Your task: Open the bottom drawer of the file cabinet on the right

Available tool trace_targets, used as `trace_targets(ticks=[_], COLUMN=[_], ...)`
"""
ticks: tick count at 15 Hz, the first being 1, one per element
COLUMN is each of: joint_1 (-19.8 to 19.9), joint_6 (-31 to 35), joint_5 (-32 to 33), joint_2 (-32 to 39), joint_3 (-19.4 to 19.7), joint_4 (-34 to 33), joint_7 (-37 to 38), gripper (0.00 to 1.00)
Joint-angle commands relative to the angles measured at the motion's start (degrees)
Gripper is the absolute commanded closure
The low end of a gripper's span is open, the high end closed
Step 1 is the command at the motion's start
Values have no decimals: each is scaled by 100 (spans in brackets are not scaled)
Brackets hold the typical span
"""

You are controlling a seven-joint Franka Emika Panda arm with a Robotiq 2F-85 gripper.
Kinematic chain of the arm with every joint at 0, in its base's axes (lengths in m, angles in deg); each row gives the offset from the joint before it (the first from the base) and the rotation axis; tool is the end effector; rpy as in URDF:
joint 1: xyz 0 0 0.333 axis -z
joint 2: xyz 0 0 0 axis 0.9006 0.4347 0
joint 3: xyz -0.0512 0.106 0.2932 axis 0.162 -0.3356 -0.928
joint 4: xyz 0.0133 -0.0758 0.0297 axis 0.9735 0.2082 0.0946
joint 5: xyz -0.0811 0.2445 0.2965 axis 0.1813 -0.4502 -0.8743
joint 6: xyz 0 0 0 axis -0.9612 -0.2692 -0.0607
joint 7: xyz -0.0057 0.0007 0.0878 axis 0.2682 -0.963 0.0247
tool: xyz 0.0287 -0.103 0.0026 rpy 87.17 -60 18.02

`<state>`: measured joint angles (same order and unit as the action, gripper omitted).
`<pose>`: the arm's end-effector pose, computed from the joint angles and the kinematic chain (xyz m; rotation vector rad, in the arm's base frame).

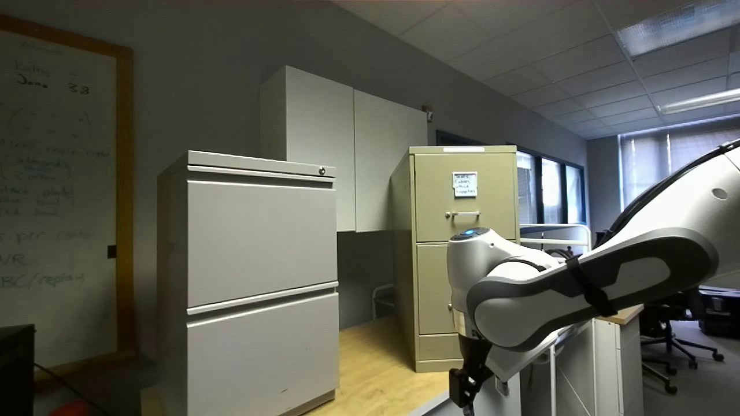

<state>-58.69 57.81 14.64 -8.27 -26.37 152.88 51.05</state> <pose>0.3918 0.0351 0.4560 2.8844 -0.1960 0.1789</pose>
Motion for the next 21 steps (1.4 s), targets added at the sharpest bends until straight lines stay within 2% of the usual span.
trace_targets(ticks=[1,6,10,13,16,19,21], joint_1=[-144,-63,145,321,391,324,63], joint_6=[-27,146,838,1564,2457,3393,4008], joint_5=[76,137,163,49,-320,-984,-1749], joint_2=[16,131,267,327,477,771,1058], joint_3=[129,187,530,965,1573,2161,2601], joint_4=[-14,-27,-92,-24,19,-131,-305], joint_7=[62,173,85,-134,-556,-1033,-1444], gripper=[0,0,0,0,0,0,0])
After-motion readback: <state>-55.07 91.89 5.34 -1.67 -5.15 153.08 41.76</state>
